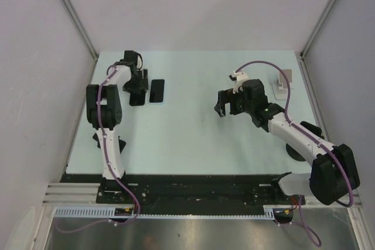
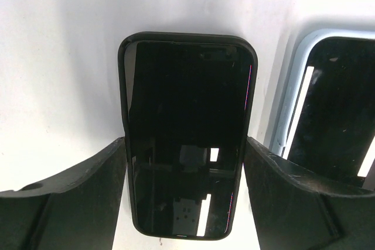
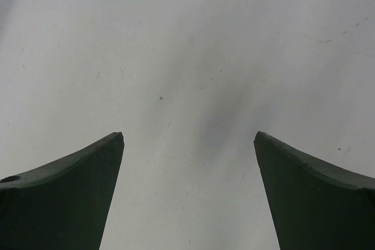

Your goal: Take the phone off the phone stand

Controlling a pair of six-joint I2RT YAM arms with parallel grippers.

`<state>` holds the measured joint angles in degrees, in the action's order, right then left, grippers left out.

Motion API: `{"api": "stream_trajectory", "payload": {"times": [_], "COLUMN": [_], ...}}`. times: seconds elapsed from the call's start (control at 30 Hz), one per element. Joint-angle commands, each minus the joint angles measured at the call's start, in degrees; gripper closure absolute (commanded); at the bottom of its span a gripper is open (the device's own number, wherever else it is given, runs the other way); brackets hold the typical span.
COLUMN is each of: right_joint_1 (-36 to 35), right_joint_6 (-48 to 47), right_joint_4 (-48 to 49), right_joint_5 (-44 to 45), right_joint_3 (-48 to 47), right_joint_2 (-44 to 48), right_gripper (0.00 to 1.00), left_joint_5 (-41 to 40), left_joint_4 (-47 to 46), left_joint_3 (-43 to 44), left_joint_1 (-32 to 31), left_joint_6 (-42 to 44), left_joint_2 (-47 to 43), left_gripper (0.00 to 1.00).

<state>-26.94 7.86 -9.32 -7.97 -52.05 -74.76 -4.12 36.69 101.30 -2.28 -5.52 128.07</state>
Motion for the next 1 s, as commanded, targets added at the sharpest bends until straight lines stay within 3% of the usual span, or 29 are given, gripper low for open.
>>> {"api": "stream_trajectory", "payload": {"times": [0.0,0.5,0.63,0.97], "right_joint_1": [-0.2,-0.2,-0.3,-0.3], "right_joint_6": [-0.9,-0.9,-0.9,-1.0], "right_joint_4": [1.8,1.8,1.6,1.6], "right_joint_5": [0.5,0.1,0.1,0.1], "right_joint_3": [0.1,0.1,0.1,0.1], "right_joint_2": [0.6,0.5,0.8,1.5], "right_gripper": [0.01,0.01,0.01,0.01], "left_joint_5": [3.3,3.0,2.0,-0.2], "left_joint_4": [-2.1,-2.1,-2.1,-2.1], "left_joint_3": [4.0,4.1,4.2,2.9], "left_joint_1": [-1.4,-3.7,-3.6,-2.2], "left_joint_6": [1.1,0.9,1.1,-1.7], "left_joint_2": [1.4,1.4,1.3,-1.8], "left_gripper": [0.47,0.47,0.36,0.18]}}
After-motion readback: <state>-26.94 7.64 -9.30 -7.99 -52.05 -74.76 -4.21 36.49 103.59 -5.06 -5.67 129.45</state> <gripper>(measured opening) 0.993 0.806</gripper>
